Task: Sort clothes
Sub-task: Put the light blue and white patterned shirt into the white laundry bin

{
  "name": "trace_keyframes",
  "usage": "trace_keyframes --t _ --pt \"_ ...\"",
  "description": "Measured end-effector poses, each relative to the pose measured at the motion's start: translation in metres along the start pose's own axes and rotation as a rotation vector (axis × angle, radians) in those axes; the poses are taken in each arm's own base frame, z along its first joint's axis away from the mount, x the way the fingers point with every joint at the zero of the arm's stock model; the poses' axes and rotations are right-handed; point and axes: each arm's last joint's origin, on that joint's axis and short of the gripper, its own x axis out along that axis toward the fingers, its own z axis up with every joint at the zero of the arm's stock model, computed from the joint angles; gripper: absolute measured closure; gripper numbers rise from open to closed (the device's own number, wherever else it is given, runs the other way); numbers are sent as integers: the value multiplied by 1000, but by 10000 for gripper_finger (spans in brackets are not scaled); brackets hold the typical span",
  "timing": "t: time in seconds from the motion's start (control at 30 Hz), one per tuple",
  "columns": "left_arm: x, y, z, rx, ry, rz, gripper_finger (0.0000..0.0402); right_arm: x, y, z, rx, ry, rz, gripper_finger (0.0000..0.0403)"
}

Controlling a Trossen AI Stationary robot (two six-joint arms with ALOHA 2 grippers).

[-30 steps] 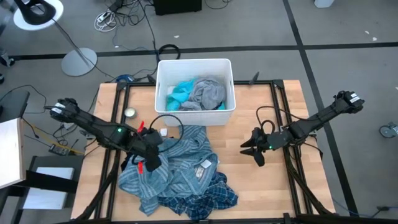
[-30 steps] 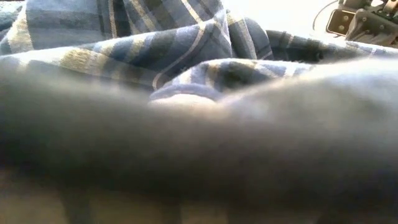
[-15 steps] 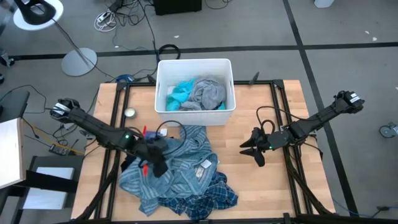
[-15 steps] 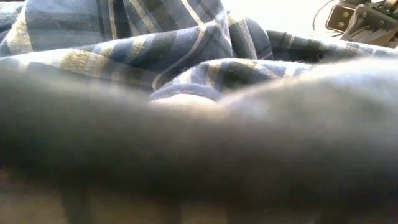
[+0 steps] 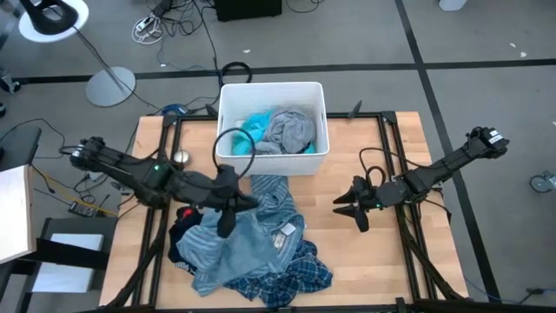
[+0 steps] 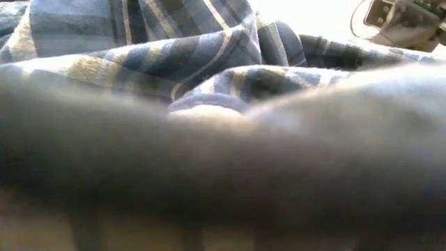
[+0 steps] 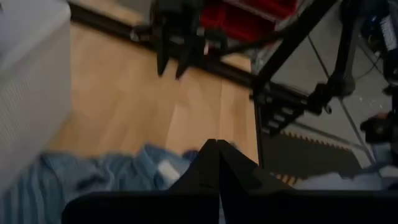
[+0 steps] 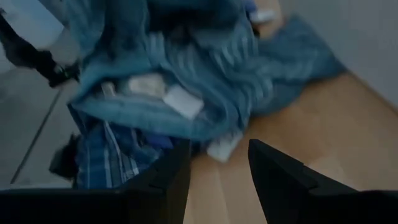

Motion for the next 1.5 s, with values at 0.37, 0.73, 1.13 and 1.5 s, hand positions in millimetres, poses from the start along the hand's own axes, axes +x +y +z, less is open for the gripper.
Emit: trace_keyframes --t 0.37,0.73,1.13,1.5 --pt "12 1 17 56 -34 34 401 26 26 25 -240 -365 134 241" --pt "27 9 32 13 -104 -19 401 109 51 54 -355 -423 107 195" --pt "30 5 44 43 -206 -103 401 205 83 123 -437 -479 260 87" --pt "-9 -5 80 69 -196 -65 401 270 91 118 -469 -41 231 281"
